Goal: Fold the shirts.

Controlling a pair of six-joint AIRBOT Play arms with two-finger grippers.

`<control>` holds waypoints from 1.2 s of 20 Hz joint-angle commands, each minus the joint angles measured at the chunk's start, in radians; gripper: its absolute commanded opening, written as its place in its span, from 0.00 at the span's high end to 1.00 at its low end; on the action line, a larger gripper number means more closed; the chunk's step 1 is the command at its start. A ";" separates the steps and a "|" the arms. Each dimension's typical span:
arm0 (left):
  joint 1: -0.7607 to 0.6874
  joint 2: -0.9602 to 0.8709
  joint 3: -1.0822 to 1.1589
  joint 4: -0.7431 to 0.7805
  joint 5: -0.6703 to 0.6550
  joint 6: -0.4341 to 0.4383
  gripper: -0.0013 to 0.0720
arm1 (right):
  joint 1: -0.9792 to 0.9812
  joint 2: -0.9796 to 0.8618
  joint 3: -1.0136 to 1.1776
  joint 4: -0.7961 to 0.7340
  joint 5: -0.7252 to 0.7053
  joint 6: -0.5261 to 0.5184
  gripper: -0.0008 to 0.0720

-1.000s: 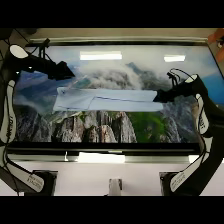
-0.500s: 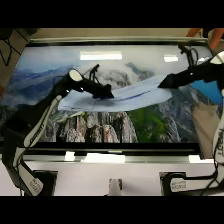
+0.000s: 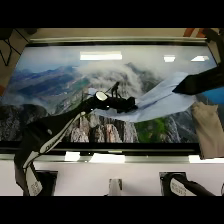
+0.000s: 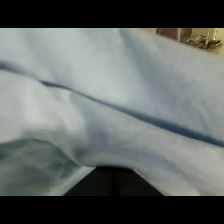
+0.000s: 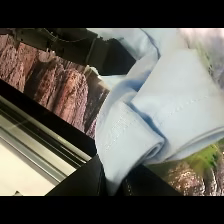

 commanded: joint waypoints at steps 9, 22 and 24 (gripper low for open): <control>0.587 0.579 0.002 0.533 -0.281 0.040 0.92 | 0.438 -0.370 0.000 0.291 -0.571 0.030 0.95; 0.666 0.794 -0.004 0.533 -0.411 0.041 0.92 | 0.626 -0.643 0.000 0.627 -0.822 -0.092 0.23; 0.671 0.795 -0.004 0.533 -0.412 0.041 0.92 | 0.568 -0.584 0.000 0.477 -0.744 -0.082 0.23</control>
